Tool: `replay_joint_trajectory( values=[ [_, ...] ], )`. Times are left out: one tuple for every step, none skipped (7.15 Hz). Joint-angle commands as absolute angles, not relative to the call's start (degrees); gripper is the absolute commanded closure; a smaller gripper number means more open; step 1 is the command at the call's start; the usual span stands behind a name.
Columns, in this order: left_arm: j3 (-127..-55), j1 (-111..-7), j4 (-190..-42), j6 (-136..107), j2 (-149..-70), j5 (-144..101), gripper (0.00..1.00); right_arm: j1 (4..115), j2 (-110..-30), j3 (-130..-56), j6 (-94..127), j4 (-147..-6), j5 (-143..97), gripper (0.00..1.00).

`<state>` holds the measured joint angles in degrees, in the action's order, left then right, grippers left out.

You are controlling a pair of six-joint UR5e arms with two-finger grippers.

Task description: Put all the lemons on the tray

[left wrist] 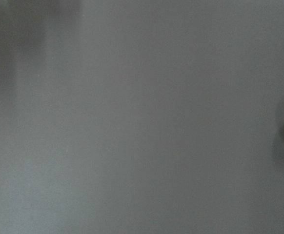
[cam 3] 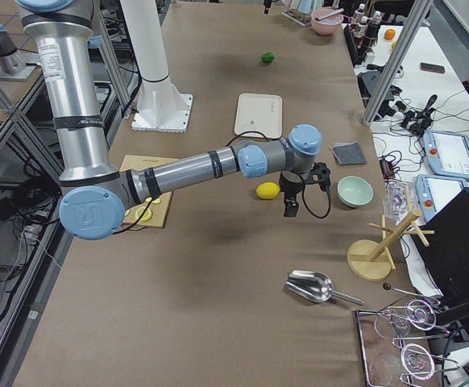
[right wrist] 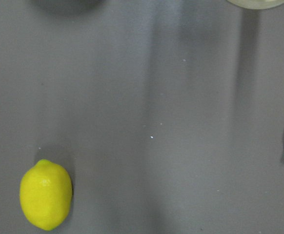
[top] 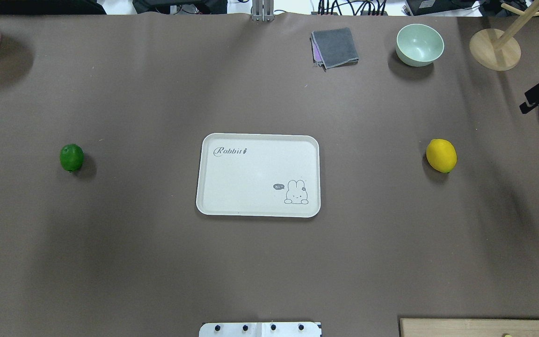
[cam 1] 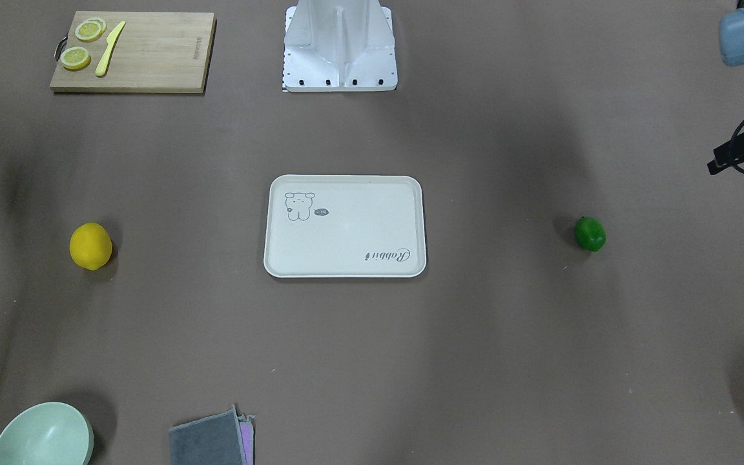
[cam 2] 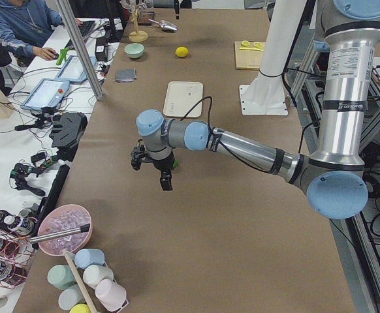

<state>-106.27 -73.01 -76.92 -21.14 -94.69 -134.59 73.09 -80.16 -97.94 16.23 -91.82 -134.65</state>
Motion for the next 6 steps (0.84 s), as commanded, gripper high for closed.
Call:
replay_joint_trajectory(
  values=[
    [-106.79, -67.78, -77.17, -29.76, -98.16, -134.74, 0.02, 68.13, -76.92, -96.86, 18.72, -91.58, -134.65, 0.00],
    [-106.70, -65.15, -77.34, -33.97, -99.91, -134.56, 0.02, 66.90, -75.25, -95.20, 18.81, -91.50, -134.74, 0.00],
    [-106.35, -62.34, -77.52, -38.62, -101.76, -134.30, 0.02, 64.97, -74.10, -93.53, 18.72, -91.49, -134.65, 0.00],
    [-105.91, -59.79, -78.74, -40.76, -102.56, -134.12, 0.02, 62.95, -73.74, -92.56, 18.72, -91.41, -134.65, 0.00],
    [-105.21, -59.50, -80.93, -41.83, -102.57, -134.03, 0.02, 61.28, -72.26, -90.90, 18.72, -91.41, -134.65, 0.00],
    [-103.99, -58.81, -83.30, -41.92, -102.57, -132.55, 0.02, 60.13, -71.64, -89.92, 18.63, -91.41, -134.65, 0.00]
  ],
)
